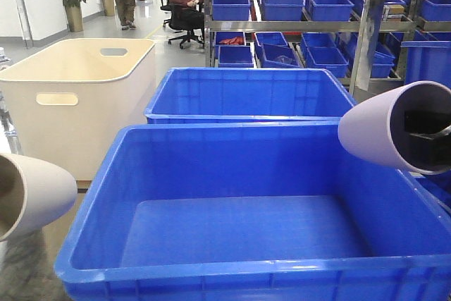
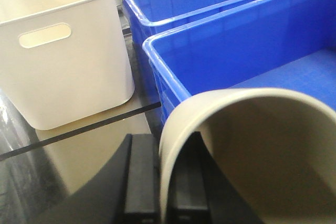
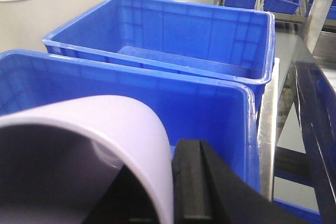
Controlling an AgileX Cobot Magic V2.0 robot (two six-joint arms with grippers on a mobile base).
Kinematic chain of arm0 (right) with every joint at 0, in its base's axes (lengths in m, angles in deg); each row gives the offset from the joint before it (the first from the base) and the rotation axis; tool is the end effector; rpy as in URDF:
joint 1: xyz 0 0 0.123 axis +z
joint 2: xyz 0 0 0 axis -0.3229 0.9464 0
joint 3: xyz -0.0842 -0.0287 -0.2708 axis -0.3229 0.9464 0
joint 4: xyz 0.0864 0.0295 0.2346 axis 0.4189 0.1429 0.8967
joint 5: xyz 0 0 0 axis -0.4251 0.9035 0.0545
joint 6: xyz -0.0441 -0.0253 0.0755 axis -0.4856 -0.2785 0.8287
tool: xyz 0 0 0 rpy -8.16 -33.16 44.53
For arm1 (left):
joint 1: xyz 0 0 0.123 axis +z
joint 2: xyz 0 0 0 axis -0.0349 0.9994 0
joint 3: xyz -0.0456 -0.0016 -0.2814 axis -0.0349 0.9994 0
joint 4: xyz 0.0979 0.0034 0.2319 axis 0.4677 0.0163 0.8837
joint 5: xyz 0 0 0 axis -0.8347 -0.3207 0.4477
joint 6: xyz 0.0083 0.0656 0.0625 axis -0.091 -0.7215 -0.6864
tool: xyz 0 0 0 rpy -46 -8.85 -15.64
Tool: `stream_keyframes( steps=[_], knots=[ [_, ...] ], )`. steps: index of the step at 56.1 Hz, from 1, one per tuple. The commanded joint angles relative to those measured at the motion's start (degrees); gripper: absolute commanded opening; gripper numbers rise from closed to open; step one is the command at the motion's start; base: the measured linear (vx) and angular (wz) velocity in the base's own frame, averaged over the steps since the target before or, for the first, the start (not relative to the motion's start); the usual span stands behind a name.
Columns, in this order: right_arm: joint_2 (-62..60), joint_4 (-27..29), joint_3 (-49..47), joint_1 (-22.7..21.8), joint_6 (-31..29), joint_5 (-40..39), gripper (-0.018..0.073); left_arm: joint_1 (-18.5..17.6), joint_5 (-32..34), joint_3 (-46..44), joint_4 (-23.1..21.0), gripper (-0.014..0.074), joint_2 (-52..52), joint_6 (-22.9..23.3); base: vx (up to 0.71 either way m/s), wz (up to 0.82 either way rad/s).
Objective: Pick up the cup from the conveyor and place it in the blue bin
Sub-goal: 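Hold both cups while the base approaches the nearer blue bin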
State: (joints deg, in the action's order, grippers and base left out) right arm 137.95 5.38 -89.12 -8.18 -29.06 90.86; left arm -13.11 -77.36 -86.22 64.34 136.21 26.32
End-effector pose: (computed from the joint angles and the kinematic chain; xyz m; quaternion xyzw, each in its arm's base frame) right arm 0.2031 0.0486 0.4453 -0.1104 0.7870 0.0976 0.5991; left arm 0.1615 -0.0385 0.4062 0.1393 0.7880 -0.0568 0.5970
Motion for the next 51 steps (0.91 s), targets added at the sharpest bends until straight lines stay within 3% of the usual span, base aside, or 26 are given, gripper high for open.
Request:
stream_keyframes(
  steps=[1, 51],
  knots=[
    [-0.94, 0.32, -1.75, 0.02, -0.54, -5.19, -0.0009, -0.34, 5.0, -1.55, -0.92, -0.0007, -0.55, 0.42, 0.02, -0.04],
    [-0.94, 0.36, -1.75, 0.02, -0.54, -5.21, -0.0009, -0.34, 5.06, -1.55, -0.92, -0.0006, -0.54, 0.42, 0.0, 0.0]
  ],
)
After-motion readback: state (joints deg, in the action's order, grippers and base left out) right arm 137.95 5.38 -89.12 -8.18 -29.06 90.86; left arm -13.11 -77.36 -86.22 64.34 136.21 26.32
